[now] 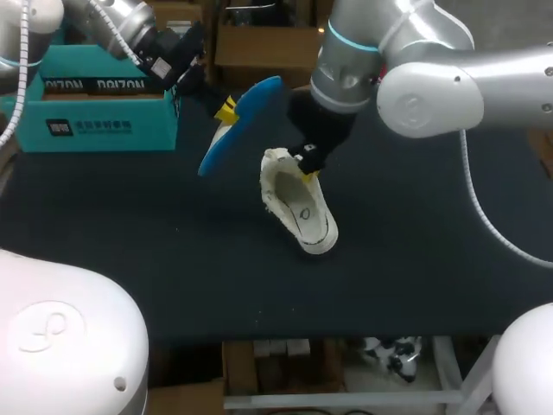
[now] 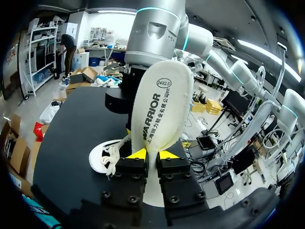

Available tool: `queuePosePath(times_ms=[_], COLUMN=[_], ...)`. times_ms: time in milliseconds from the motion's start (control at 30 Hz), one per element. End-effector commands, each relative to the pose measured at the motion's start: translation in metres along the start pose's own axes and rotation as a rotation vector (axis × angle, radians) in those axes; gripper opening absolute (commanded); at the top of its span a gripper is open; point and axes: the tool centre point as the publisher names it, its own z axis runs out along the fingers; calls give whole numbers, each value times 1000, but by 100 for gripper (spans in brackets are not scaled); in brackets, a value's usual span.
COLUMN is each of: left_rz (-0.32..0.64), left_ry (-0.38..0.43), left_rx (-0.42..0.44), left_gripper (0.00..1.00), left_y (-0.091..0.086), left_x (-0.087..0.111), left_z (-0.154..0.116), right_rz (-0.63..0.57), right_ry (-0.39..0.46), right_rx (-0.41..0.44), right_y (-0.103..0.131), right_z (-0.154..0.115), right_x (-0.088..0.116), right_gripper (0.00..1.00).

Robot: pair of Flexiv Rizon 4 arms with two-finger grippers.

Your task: Open the shoe tongue, take the insole out of the shoe, put the insole back into the shoe, and pack the shoe into the shoebox

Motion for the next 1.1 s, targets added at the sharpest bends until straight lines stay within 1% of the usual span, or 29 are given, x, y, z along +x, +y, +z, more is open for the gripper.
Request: queuePosePath(times_ms=[33,133,333,633,767,800,833,867,900,1100], left_rz=[14,23,29,48,55,57,60,64,65,77], left_ry=[208,225,244,277,292,294,297,300,301,316], left_rx=[-9,-9,0,15,19,19,19,19,19,16], left_gripper=[0,0,0,0,0,0,0,0,0,0], left_y=[-7,-11,-11,-12,-15,-16,-17,-18,-18,-24], left_x=[-13,-17,-25,-33,-33,-33,-32,-31,-30,-24], left_z=[2,3,2,8,13,14,16,17,18,26], right_rz=[93,136,217,262,263,261,260,260,257,257], right_ry=[11,21,27,42,47,49,51,52,58,66], right_rx=[-211,-249,-297,-307,-309,-310,-310,-310,-313,-307], right_y=[-10,-12,-18,-18,-19,-20,-20,-20,-20,-24], right_z=[7,9,14,21,22,21,21,21,20,13], right_x=[0,-1,-8,-19,-26,-28,-30,-31,-32,-38], right_gripper=[0,0,0,0,0,7,32,80,100,100])
